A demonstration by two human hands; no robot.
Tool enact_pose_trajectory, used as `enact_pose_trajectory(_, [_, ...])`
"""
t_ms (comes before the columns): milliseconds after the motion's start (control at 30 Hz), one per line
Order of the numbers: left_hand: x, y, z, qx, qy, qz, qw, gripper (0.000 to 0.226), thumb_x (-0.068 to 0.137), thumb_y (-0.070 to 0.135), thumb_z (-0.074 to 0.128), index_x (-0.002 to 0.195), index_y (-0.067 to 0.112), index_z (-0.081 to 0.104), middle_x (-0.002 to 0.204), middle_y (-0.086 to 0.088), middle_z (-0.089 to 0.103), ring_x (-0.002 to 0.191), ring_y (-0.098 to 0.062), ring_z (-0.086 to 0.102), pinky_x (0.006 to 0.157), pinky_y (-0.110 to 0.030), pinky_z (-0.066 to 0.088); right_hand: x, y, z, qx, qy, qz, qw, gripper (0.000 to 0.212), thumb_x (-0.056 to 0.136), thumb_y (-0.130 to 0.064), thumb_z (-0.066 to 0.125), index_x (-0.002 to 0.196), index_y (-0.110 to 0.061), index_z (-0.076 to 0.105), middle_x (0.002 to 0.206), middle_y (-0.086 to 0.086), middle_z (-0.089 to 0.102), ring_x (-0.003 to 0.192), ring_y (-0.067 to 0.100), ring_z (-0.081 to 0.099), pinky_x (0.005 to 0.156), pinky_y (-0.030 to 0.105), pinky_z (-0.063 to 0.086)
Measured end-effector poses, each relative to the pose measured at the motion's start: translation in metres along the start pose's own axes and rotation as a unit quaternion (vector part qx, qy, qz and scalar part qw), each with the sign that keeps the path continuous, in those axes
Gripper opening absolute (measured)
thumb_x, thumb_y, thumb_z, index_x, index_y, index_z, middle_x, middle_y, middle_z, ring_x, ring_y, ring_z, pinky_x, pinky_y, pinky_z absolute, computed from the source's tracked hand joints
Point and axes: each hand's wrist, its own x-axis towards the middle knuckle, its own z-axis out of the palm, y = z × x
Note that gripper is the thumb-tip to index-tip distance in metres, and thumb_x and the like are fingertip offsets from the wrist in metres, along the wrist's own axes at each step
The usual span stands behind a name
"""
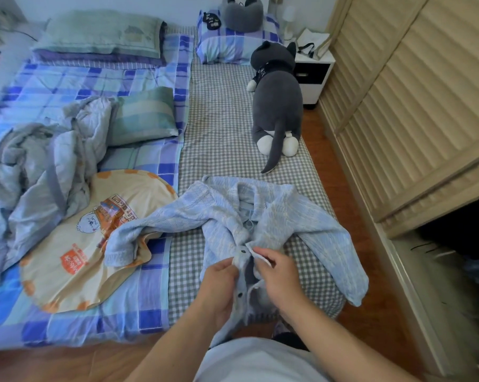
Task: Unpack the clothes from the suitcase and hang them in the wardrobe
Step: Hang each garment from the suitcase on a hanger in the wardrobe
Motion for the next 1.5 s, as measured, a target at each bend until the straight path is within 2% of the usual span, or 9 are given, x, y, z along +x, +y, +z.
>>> enact_pose_trajectory(233, [0.005,-0.002,-0.004,0.110,0.068,0.025,0.991,0.026,0.093,0.008,0.048,0.070,0.003,0.060,0.070,-0.013,0.064,0.065,-0.027,0.057,0.066,-0.037,0.048,0.008,0.005,-0.002,0.186,-0.010,0.129,0.974,0.016,0.099,-0.012,0.060,0.103,-0.007,0.074,0.103,0.017,0.075,0.097,0.030,0.071,0.096,0.049,0.055])
enact_pose_trajectory(567, [0.013,-0.014,-0.007,0.245,0.065,0.121,0.960,0.020,0.101,0.030,0.061,0.093,0.026,0.079,0.076,-0.002,0.077,0.073,-0.017,0.073,0.069,-0.034,0.059,0.001,-0.002,-0.003,0.121,-0.026,0.097,0.988,0.013,0.097,-0.015,0.063,0.101,-0.013,0.076,0.097,0.003,0.077,0.098,0.022,0.072,0.095,0.042,0.056])
enact_pose_trajectory(700, [0.019,-0.014,-0.003,0.309,0.101,0.150,0.934,0.023,0.099,0.029,0.063,0.084,0.019,0.078,0.071,-0.001,0.074,0.068,-0.019,0.069,0.066,-0.036,0.055,-0.004,-0.008,-0.004,0.055,0.003,0.058,0.997,0.012,0.096,-0.016,0.065,0.092,-0.018,0.076,0.086,-0.008,0.075,0.084,0.000,0.070,0.074,0.015,0.053])
enact_pose_trajectory(833, [0.021,-0.015,0.002,0.307,0.111,0.142,0.935,0.033,0.097,0.029,0.063,0.074,0.007,0.073,0.054,-0.002,0.057,0.048,-0.012,0.045,0.049,-0.028,0.038,-0.008,-0.008,0.003,0.014,0.010,0.038,0.999,0.012,0.095,-0.020,0.066,0.097,-0.018,0.078,0.089,-0.010,0.076,0.087,0.000,0.070,0.080,0.018,0.055])
enact_pose_trajectory(1033, [0.017,-0.015,0.003,0.240,0.082,0.113,0.961,0.035,0.093,0.018,0.058,0.058,0.014,0.055,0.056,-0.010,0.044,0.057,-0.019,0.040,0.058,-0.036,0.034,-0.012,-0.003,0.008,-0.036,0.017,-0.025,0.999,0.014,0.094,-0.013,0.067,0.104,-0.016,0.076,0.104,-0.012,0.070,0.097,-0.002,0.065,0.078,0.006,0.048])
enact_pose_trajectory(1233, [0.016,-0.017,-0.003,0.255,0.050,0.133,0.957,0.032,0.099,0.021,0.057,0.076,-0.001,0.064,0.059,-0.008,0.053,0.057,-0.017,0.046,0.056,-0.033,0.039,-0.004,-0.004,0.006,-0.158,-0.009,-0.097,0.983,0.022,0.094,-0.008,0.064,0.114,-0.015,0.072,0.105,-0.014,0.061,0.096,-0.006,0.056,0.080,0.003,0.042])
enact_pose_trajectory(1333, [0.022,-0.014,-0.019,0.399,0.014,0.207,0.893,0.025,0.100,0.018,0.056,0.079,0.010,0.068,0.073,-0.011,0.063,0.064,-0.010,0.053,0.061,-0.030,0.044,-0.011,0.020,-0.001,-0.328,-0.013,-0.087,0.941,0.033,0.091,-0.007,0.062,0.120,-0.024,0.063,0.115,-0.011,0.052,0.101,0.009,0.055,0.083,0.020,0.047])
enact_pose_trajectory(1467, [0.030,-0.020,-0.042,0.749,-0.040,0.290,0.595,0.031,0.085,-0.002,0.061,0.111,0.015,0.058,0.104,-0.006,0.052,0.082,-0.023,0.052,0.056,-0.028,0.031,-0.002,0.017,-0.043,-0.432,0.077,-0.033,0.898,0.019,0.092,-0.012,0.061,0.088,-0.029,0.068,0.092,-0.010,0.051,0.093,0.016,0.053,0.073,0.029,0.045])
enact_pose_trajectory(1500, [0.029,-0.022,-0.052,0.763,-0.028,0.295,0.574,0.036,0.082,-0.003,0.063,0.111,0.016,0.054,0.105,-0.004,0.050,0.086,-0.023,0.052,0.059,-0.030,0.036,0.002,0.011,-0.055,-0.438,0.088,-0.037,0.894,0.021,0.094,-0.012,0.059,0.085,-0.029,0.067,0.090,-0.009,0.052,0.090,0.018,0.054,0.071,0.030,0.044])
